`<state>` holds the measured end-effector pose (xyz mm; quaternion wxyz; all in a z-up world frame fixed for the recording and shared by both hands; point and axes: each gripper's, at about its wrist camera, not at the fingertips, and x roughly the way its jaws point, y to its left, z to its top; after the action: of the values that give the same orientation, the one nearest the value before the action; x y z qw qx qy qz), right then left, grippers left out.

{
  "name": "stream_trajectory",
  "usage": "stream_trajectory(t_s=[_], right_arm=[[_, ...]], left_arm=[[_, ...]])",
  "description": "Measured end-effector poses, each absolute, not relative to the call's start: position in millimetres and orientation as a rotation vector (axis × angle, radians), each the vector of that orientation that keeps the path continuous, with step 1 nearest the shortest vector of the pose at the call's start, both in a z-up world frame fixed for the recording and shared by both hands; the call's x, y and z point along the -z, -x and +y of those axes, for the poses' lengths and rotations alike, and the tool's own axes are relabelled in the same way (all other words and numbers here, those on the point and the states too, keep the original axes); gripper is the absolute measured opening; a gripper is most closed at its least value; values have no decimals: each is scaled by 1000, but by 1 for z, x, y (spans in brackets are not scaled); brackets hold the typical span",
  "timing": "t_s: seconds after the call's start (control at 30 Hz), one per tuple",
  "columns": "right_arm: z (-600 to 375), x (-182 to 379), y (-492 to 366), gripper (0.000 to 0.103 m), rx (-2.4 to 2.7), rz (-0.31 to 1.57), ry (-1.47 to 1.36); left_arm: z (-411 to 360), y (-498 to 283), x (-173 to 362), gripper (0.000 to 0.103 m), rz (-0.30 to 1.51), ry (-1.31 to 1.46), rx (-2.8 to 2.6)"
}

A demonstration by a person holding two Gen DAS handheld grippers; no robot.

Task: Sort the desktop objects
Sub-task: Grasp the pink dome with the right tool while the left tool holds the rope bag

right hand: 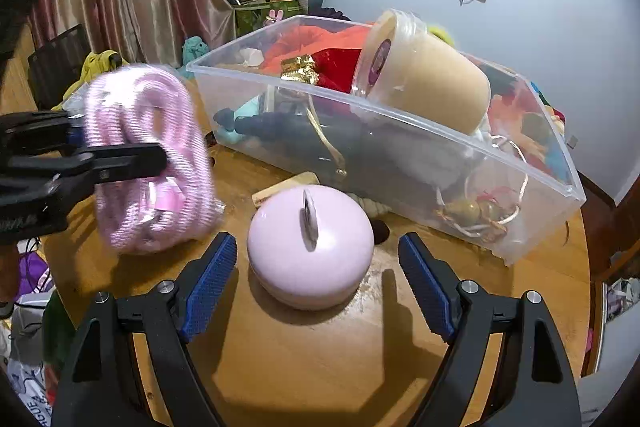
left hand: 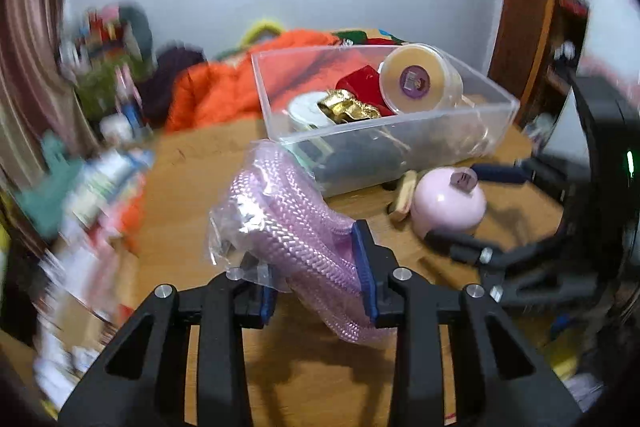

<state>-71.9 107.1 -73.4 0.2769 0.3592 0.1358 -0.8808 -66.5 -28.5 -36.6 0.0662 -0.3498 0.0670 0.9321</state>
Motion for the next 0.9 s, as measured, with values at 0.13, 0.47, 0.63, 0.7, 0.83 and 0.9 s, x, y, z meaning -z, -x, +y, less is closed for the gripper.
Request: stream_trajectory(t_s=[0.13,0.47,0.63,0.7,0.83,0.9], right_arm=[[107,75,75,80,2368,334,-972],[112,77,79,75,2354,294,-995],[112,76,81,61,2330,280,-1005],[113,75,79,61,2335,282,-1006],[121,69,77,61,2342,234,-979],[126,63,76,61,2340,205,-960]], left_arm=[[-11,60,39,32,393,1011,-2805],[-26,111,57,32,37,1170,-2711],[-30,108,55,26,-29,1136,-2734],[-31,101,51,22,-32,1106,-2743],[-27,91,44,21,7,1099,-2757],[-27,89,42,21,10,1090,-2766]])
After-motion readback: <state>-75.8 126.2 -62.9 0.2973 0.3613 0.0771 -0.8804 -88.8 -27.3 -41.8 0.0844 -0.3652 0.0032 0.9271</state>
